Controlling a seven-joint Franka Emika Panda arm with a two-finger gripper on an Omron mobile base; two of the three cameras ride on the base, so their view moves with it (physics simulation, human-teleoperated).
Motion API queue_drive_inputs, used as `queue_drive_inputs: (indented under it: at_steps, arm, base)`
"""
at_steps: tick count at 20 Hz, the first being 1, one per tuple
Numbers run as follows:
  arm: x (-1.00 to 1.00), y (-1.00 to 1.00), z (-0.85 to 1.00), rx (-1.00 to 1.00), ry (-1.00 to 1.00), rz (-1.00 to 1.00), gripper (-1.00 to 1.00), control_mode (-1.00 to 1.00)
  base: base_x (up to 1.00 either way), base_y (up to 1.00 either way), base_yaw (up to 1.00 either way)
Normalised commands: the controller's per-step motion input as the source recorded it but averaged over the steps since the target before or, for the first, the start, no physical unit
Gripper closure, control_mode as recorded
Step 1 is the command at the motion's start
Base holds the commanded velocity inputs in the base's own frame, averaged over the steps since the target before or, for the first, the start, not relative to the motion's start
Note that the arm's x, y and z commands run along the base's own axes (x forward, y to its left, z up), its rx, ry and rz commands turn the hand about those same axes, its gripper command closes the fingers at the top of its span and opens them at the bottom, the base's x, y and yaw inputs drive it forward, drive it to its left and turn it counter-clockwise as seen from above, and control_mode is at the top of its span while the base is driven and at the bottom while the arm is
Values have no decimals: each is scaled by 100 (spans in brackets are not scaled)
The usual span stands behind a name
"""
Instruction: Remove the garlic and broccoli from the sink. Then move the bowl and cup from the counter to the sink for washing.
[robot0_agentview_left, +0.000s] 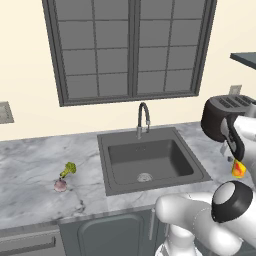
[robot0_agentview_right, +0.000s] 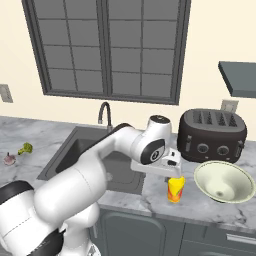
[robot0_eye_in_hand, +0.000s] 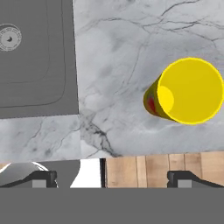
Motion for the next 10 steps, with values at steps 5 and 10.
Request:
queue_drive_inputs:
  at_steps: [5, 10]
  arm:
    - [12, -8, -2, 0, 0, -1, -100, -100]
    - [13, -10, -5, 0, 0, -2, -100, -100]
  base:
    - [0, 0, 0]
    - [0, 0, 0]
